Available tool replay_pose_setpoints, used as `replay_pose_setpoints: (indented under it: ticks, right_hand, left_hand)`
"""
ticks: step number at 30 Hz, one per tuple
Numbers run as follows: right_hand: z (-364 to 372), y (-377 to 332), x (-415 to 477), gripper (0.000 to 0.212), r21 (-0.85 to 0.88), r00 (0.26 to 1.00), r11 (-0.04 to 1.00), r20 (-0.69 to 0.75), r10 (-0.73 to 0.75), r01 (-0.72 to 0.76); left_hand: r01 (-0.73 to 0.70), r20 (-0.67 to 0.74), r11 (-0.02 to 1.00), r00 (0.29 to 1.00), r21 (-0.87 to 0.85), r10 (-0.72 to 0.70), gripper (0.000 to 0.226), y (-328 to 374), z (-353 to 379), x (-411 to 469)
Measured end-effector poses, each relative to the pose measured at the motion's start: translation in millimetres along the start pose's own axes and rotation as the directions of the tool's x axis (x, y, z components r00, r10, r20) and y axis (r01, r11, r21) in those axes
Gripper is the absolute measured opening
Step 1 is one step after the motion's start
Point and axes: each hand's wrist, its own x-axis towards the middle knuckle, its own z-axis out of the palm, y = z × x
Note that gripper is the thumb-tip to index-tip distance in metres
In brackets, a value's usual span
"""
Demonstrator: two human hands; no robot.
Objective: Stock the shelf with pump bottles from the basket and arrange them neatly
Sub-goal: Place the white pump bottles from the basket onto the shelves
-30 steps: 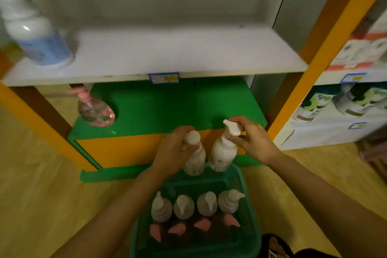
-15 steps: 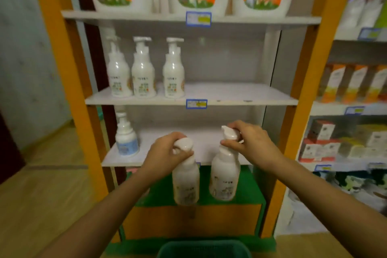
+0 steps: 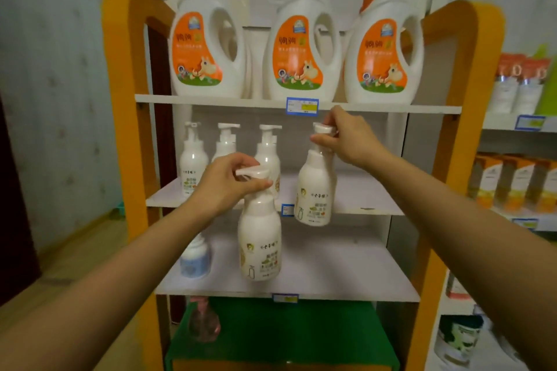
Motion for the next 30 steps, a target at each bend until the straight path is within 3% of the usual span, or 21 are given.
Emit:
replay_pose_setpoints:
  ticks: [7, 13, 24, 30]
  right_hand:
    - [27.3, 3.8, 46.1, 0.033, -0.094, 0.997, 0.995, -0.078, -0.026, 0.019]
    - [53.6, 13.0, 51.3, 0.034, -0.172, 0.997, 0.985, -0.063, -0.044, 0.032]
    - [76.7, 46.5, 69.6, 0.032, -0.068, 0.987, 0.997, -0.160, 0.033, -0.044]
    - [93.9, 51.3, 72.7, 0.049, -0.034, 0.999, 0.999, -0.013, 0.038, -0.039]
  left_hand:
    - [-0.028, -0.011, 0.999, 1.000, 0.032, 0.028, 0.036, 6.5, -8.9, 31.0]
    - [-0.016, -0.023, 1.000, 1.000, 0.011, 0.016, 0.036, 2.9, -6.9, 50.8]
    - [-0.005, -0.015, 1.000, 1.000, -0.028, 0.004, 0.041, -0.7, 3.1, 69.1]
    - [-0.002, 0.014, 0.999, 1.000, -0.045, 0.002, 0.039, 8.8, 10.7, 66.8]
